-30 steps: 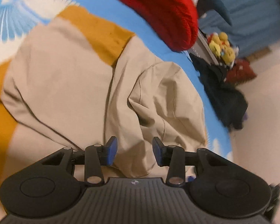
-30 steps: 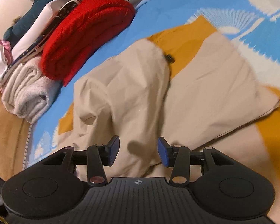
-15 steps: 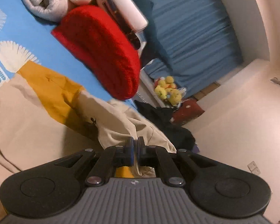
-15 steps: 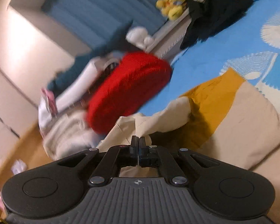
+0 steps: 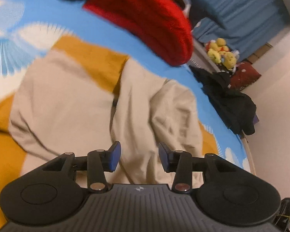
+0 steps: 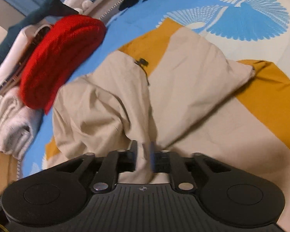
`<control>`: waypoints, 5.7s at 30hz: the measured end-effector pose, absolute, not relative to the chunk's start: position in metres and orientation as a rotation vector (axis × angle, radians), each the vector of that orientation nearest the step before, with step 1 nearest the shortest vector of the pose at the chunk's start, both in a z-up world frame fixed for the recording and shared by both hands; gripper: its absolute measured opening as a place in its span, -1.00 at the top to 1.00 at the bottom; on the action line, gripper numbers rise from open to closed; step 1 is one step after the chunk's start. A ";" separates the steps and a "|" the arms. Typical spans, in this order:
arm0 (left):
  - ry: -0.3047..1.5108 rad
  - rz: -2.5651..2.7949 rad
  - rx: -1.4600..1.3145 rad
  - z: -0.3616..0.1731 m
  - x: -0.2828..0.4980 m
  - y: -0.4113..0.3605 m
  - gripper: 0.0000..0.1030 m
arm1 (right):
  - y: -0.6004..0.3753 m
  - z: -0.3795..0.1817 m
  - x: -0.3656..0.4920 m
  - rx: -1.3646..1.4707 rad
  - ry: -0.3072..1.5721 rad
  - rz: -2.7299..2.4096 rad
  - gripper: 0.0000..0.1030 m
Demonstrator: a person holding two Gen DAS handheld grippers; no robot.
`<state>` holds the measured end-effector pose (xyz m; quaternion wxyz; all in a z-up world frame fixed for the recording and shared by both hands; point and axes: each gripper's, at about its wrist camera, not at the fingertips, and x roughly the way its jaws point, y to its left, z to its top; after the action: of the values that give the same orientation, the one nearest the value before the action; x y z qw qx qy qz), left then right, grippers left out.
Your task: Fold large clothes
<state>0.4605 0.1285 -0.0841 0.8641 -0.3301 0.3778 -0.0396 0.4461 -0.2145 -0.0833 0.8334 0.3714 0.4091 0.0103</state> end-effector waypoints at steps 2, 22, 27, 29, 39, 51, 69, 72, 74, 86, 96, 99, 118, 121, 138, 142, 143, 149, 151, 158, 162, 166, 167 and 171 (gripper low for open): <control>0.809 -0.084 -0.784 -0.097 0.461 0.130 0.10 | -0.219 -0.090 0.455 0.801 0.877 0.051 0.50; 1.014 0.132 -0.718 -0.137 0.470 0.123 0.92 | -0.192 -0.129 0.446 0.901 1.014 -0.077 0.95; 0.906 0.078 -0.561 -0.092 0.475 0.112 0.19 | -0.191 -0.089 0.451 0.722 0.879 -0.052 0.68; 0.794 0.069 -0.478 -0.070 0.470 0.107 0.19 | -0.185 -0.068 0.447 0.645 0.774 -0.054 0.60; 0.977 -0.074 -0.429 -0.123 0.481 0.082 0.64 | -0.168 -0.104 0.486 0.578 0.983 0.125 0.64; 0.996 0.016 -0.406 -0.117 0.488 0.096 0.70 | -0.169 -0.089 0.475 0.439 0.925 0.081 0.47; 0.695 -0.094 -0.157 -0.008 0.425 0.058 0.67 | -0.190 -0.006 0.426 0.355 0.645 0.062 0.33; 0.534 -0.094 -0.136 0.027 0.383 0.071 0.42 | -0.199 0.044 0.393 0.305 0.470 0.108 0.33; 0.471 -0.101 -0.110 0.049 0.352 0.078 0.36 | -0.207 0.078 0.362 0.260 0.357 0.139 0.33; 0.433 -0.055 -0.128 0.074 0.065 0.156 0.56 | -0.326 0.114 0.097 0.303 0.225 0.015 0.30; 0.614 0.052 -0.244 0.023 0.025 0.197 0.77 | -0.364 0.025 0.054 0.401 0.467 -0.125 0.34; 0.680 0.074 -0.328 0.009 0.036 0.213 0.74 | -0.358 0.010 0.064 0.398 0.525 -0.147 0.35; 1.083 0.187 -0.454 -0.093 0.079 0.244 0.17 | -0.349 -0.090 0.129 0.436 1.042 -0.226 0.19; 1.070 0.196 -0.410 -0.094 0.079 0.238 0.16 | -0.351 -0.090 0.129 0.435 1.049 -0.223 0.19; 1.059 0.172 -0.435 -0.087 0.071 0.237 0.73 | -0.345 -0.083 0.125 0.403 1.051 -0.187 0.67; 1.081 0.188 -0.410 -0.091 0.073 0.236 0.49 | -0.340 -0.085 0.126 0.379 1.058 -0.182 0.66; 1.081 0.187 -0.401 -0.093 0.074 0.236 0.48 | -0.340 -0.086 0.126 0.375 1.058 -0.182 0.66; 1.045 0.131 -0.344 -0.084 0.075 0.226 0.89 | -0.334 -0.079 0.126 0.344 1.020 -0.150 0.96; 1.023 0.112 -0.331 -0.079 0.074 0.223 0.89 | -0.333 -0.074 0.124 0.333 0.991 -0.145 0.96; 1.105 0.149 -0.346 -0.092 0.074 0.228 0.64 | -0.337 -0.084 0.127 0.359 1.057 -0.177 0.71; 1.105 0.143 -0.324 -0.093 0.075 0.226 0.64 | -0.333 -0.084 0.126 0.333 1.060 -0.172 0.71; 1.072 0.118 -0.300 -0.086 0.074 0.222 0.93 | -0.331 -0.075 0.121 0.324 1.015 -0.157 0.96; 1.061 0.116 -0.294 -0.083 0.073 0.221 0.93 | -0.331 -0.072 0.120 0.329 1.000 -0.155 0.96; 1.067 0.109 -0.342 -0.083 0.071 0.223 0.80 | -0.335 -0.076 0.119 0.346 1.019 -0.173 0.77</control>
<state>0.0707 0.2232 -0.0830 0.8456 -0.1619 0.5060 0.0518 0.1191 -0.3349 -0.0760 0.8552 0.1647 0.4845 -0.0821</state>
